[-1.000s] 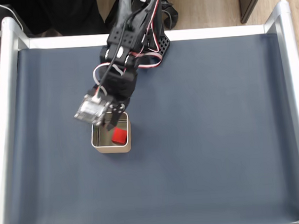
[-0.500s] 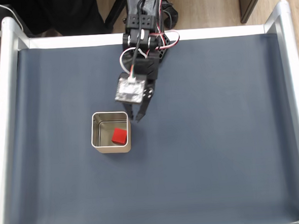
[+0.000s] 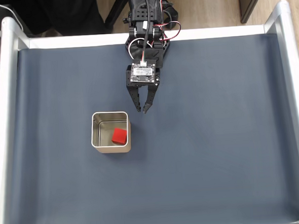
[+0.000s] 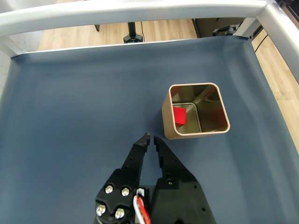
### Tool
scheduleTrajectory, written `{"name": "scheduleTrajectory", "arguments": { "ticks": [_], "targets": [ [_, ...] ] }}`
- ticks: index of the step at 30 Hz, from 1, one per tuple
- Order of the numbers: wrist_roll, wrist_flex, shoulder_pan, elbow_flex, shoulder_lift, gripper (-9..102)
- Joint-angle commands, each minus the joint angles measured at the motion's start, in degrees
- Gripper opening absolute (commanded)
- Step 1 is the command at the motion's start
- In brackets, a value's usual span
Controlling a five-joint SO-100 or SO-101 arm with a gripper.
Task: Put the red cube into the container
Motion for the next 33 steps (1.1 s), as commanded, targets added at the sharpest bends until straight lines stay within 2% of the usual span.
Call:
{"name": "scheduleTrajectory", "arguments": {
  "ticks": [1, 17, 33],
  "targets": [
    [1.1, -0.4, -0.8, 1.5, 3.3, 0],
    [3.0, 9.1, -4.2, 11.9, 10.5, 0],
    [5.2, 19.6, -5.1, 14.4, 11.1, 0]
  ]
}}
